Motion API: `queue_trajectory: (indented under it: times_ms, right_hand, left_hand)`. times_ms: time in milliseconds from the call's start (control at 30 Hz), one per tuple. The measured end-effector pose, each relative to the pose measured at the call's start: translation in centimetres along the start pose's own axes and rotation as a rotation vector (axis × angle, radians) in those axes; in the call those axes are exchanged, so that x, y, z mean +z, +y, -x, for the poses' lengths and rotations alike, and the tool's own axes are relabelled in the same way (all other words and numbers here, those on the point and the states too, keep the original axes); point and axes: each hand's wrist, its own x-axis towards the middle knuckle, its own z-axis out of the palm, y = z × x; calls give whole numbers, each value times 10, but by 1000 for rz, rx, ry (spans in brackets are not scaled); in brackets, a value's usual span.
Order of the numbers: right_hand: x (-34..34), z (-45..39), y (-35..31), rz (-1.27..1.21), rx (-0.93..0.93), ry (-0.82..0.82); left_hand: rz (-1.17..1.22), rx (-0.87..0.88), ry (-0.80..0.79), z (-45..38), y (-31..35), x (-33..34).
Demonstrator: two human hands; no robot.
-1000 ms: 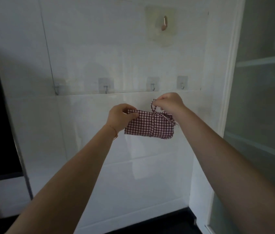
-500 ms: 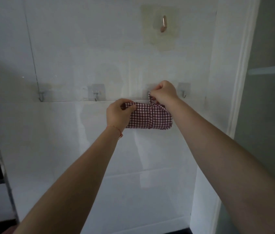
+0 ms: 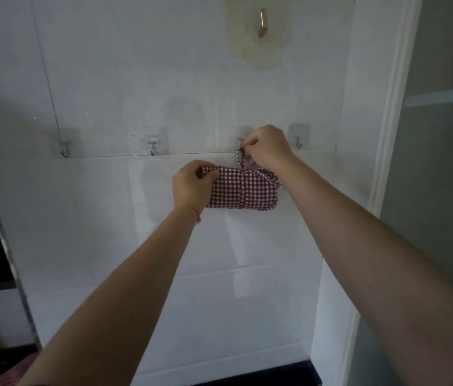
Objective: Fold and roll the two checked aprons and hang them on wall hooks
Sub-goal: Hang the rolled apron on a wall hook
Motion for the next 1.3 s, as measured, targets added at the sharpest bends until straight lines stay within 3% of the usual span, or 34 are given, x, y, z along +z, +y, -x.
queue_trajectory:
  times_ms: [133, 267, 367, 433, 500, 567, 633, 767, 967, 1100, 1300]
  right_hand:
    - [3, 18, 17, 25, -40, 117]
    - [20, 46, 43, -119, -46, 164]
    - [38, 65, 59, 10, -113, 185]
    - [49, 73, 65, 132, -186, 318]
    - [59, 75, 68, 284, -270, 463]
    - [69, 78, 67, 418, -334, 558]
    - [80, 77, 69, 485, -408, 569]
    - [92, 67, 88, 420, -388, 538]
    - [101, 51, 114, 306, -530, 485]
    - [106, 44, 118, 300, -549, 501]
    - [104, 66, 110, 254, -383, 489]
  left_hand:
    - [-13, 15, 13, 7, -4, -1]
    - [-21, 18, 38, 19, -9, 1]
    - [-73, 55, 38, 28, -14, 4]
    - [-264, 224, 93, 36, -21, 6]
    - [-530, 529, 146, 40, -27, 9]
    - [-704, 829, 42, 42, -31, 14]
    - [-809, 975, -68, 41, -35, 20]
    - [-910, 907, -117, 27, -51, 32]
    - [-884, 1033, 14, 10, -77, 45]
    - [-889, 1056, 18, 5, -81, 48]
    - [-880, 870, -23, 26, -71, 42]
